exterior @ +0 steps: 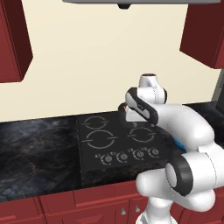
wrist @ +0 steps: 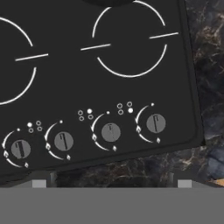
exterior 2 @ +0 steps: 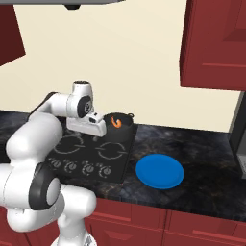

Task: Retrieve the frozen meat and place it in the pot on a burner. Then turn the burner on.

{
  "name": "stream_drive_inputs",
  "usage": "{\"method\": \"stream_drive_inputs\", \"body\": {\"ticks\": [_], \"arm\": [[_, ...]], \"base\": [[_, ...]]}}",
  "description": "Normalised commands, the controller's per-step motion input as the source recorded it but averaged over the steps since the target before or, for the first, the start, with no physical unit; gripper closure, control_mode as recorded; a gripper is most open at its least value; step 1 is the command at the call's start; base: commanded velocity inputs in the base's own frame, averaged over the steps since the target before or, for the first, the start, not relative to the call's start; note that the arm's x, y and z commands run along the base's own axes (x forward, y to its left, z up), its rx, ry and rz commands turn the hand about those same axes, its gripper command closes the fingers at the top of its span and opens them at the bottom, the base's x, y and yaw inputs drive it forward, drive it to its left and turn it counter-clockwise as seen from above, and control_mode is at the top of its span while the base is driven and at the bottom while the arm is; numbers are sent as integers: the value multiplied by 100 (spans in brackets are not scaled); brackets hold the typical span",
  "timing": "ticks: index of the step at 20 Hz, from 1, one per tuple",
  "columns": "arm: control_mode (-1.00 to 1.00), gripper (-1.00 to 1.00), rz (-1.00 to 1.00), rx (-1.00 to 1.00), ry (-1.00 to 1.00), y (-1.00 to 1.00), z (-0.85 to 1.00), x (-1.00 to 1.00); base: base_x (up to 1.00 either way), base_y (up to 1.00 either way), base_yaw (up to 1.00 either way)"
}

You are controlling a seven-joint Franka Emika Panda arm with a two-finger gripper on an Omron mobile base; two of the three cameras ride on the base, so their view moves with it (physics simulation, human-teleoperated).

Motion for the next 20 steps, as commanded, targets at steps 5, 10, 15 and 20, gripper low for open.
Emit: {"method": "stream_drive_inputs", "body": {"ticks": [5,10,15,20], "arm": [[-100,-100,5,-4,3,10,-29,-16],[-100,-100,1,0,-3,0,-27,0],[-100,-100,0,0,-1,0,-42,0],[-100,-100,0,-2,0,0,-36,0]], "base": [[0,0,0],[0,0,0],[0,0,0],[0,0,0]]}}
